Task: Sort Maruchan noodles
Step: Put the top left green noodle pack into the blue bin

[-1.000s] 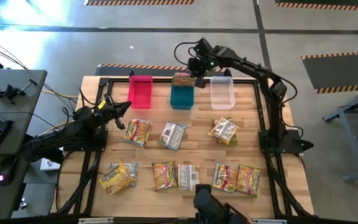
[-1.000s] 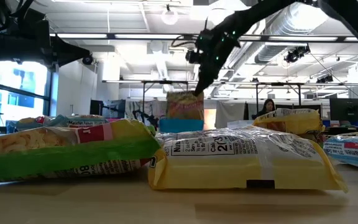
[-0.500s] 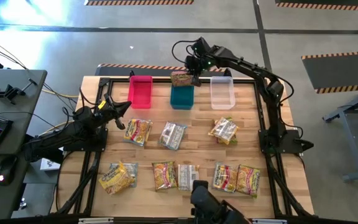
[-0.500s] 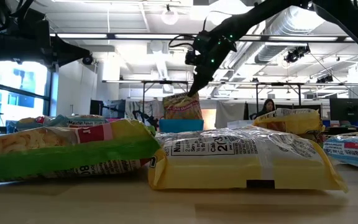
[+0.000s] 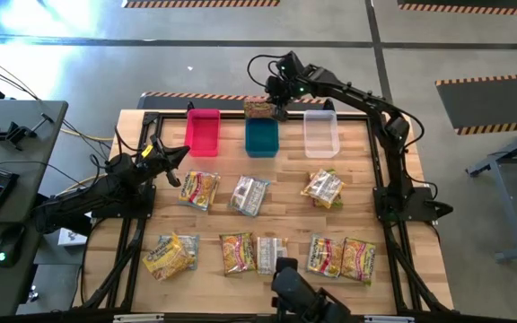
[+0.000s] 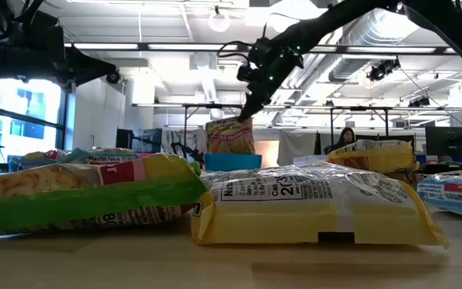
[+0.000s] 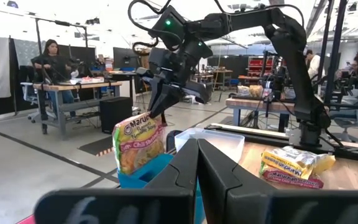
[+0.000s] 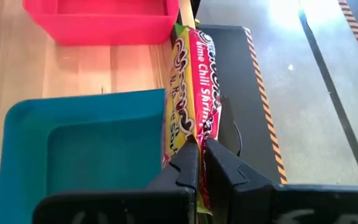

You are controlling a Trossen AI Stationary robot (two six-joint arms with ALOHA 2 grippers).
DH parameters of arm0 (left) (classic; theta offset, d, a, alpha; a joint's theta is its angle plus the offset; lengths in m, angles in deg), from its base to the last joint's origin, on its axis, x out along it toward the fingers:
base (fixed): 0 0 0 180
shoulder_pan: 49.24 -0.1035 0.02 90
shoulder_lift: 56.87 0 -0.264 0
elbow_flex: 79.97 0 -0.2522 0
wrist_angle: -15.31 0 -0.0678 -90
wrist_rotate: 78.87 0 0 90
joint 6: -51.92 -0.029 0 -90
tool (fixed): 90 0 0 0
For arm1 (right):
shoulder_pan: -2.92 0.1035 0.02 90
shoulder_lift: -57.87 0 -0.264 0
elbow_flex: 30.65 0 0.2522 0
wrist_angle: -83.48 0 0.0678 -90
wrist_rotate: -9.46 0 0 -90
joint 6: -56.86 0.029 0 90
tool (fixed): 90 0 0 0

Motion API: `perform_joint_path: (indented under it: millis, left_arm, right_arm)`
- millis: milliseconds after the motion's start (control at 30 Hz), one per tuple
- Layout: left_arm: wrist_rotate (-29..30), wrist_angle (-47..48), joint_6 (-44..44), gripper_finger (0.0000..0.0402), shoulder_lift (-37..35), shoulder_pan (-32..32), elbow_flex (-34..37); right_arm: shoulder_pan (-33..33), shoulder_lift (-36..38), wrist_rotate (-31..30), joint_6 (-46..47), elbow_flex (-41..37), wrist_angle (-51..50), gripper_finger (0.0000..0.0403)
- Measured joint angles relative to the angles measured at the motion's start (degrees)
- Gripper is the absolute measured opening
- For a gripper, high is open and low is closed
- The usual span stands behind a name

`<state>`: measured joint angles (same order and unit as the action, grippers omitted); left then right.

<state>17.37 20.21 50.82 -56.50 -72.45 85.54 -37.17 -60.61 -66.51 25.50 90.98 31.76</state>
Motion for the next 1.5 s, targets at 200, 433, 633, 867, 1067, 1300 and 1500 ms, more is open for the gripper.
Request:
perform_joint_path:
  millis: [200, 433, 633, 867, 1067, 1300, 1500]
  left_arm:
    - [-0.02, 0.0, 0.0, 0.0, 0.0, -0.02, 0.0]
    - [-0.07, 0.0, -0.04, 0.0, 0.01, -0.02, 0.0]
    - [-0.07, 0.0, -0.02, 0.0, 0.0, 0.0, 0.0]
    - [-0.07, 0.0, 0.42, 0.0, 0.0, -0.01, 0.0]
    - [-0.07, 0.0, 0.42, 0.0, 0.01, 0.0, 0.0]
    - [-0.05, 0.0, 0.87, 0.0, 0.0, 0.0, 0.0]
    - [-0.07, 0.0, 0.87, 0.0, -0.01, -0.02, 0.0]
  right_arm:
    - [0.09, -0.6, 0.66, 0.52, -0.03, 1.4, 0.0]
    - [0.52, -1.74, 1.15, 0.05, -0.04, 3.41, 0.0]
    - [0.81, -1.74, -2.01, 1.37, -0.04, 3.77, 0.0011]
    - [0.76, -1.74, -5.11, 5.37, 1.51, -0.39, 0.0122]
    - [0.85, -1.7, -4.84, 7.02, 3.91, 0.24, 0.0238]
    - [1.1, -1.81, -3.49, 12.88, 3.91, -2.42, 0.0278]
    - [5.12, -1.88, -6.72, 13.3, 3.91, -7.34, 0.0279]
